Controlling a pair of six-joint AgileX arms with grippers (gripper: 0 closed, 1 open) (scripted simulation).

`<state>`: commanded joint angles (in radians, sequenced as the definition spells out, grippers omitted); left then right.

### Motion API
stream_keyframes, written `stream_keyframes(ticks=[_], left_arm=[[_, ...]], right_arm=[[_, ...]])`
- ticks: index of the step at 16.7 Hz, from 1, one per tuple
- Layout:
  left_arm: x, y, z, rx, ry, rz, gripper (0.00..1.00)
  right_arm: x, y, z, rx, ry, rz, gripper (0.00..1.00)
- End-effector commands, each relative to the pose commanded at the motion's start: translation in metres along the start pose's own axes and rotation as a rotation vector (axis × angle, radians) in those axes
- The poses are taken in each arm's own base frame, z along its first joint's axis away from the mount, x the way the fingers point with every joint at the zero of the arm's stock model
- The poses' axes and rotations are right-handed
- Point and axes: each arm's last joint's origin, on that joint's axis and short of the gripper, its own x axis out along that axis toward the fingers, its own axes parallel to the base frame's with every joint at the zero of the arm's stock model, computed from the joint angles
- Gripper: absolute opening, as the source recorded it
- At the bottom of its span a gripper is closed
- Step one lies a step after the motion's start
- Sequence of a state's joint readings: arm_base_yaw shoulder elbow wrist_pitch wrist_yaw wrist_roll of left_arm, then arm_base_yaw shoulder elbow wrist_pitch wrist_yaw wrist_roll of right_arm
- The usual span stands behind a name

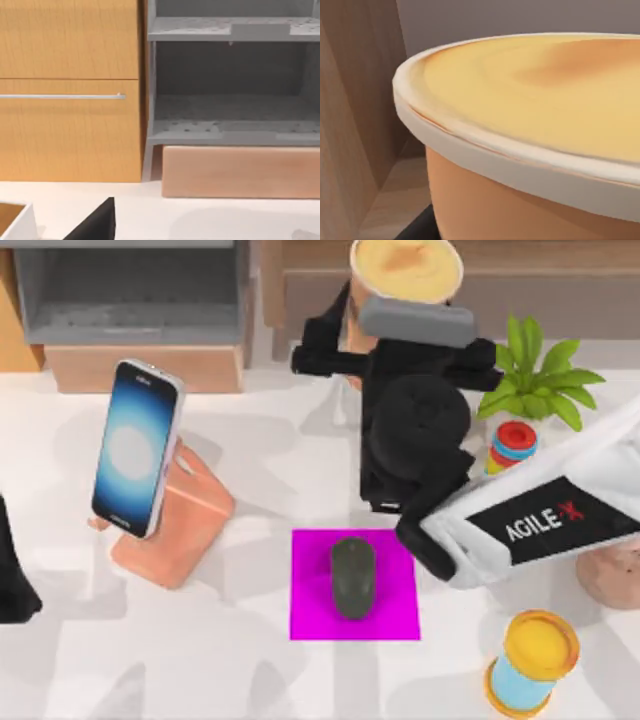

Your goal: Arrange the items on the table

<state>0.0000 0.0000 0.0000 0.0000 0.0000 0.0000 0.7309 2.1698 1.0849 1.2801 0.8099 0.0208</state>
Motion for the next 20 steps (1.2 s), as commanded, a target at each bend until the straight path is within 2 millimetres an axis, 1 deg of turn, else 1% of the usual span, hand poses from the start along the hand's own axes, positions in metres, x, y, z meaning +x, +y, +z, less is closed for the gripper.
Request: stream_keyframes(ticks=[2, 4, 5, 8, 11, 13, 16, 18, 20], left_arm=[[0.0, 0.0, 0.0, 0.0, 0.0, 0.0, 1.0], [0.0, 0.0, 0.0, 0.0, 0.0, 0.0, 1.0], [0.0, 0.0, 0.0, 0.0, 0.0, 0.0, 1.0], [0.0, 0.0, 0.0, 0.0, 0.0, 0.0, 1.0], [0.0, 0.0, 0.0, 0.0, 0.0, 0.0, 1.0], [0.0, 0.0, 0.0, 0.0, 0.0, 0.0, 1.0], [0.0, 0.0, 0.0, 0.0, 0.0, 0.0, 1.0], [0.0, 0.0, 0.0, 0.0, 0.0, 0.0, 1.0], [0.0, 0.0, 0.0, 0.0, 0.0, 0.0, 1.0]], right_arm=[[0.026, -0.017, 0.031, 0.033, -0.055, -0.014, 0.0], [0.053, -0.044, 0.055, 0.033, -0.091, -0.029, 0.0], [0.066, -0.06, 0.064, 0.021, -0.098, -0.037, 0.0], [0.103, -0.119, 0.08, -0.039, -0.08, -0.061, 0.0], [0.132, -0.185, 0.093, -0.096, -0.038, -0.074, 0.0], [0.145, -0.228, 0.102, -0.124, -0.009, -0.071, 0.0], [0.156, -0.286, 0.116, -0.151, 0.034, -0.052, 0.0], [0.159, -0.318, 0.124, -0.159, 0.059, -0.031, 0.0], [0.16, -0.344, 0.13, -0.163, 0.082, -0.008, 0.0]])
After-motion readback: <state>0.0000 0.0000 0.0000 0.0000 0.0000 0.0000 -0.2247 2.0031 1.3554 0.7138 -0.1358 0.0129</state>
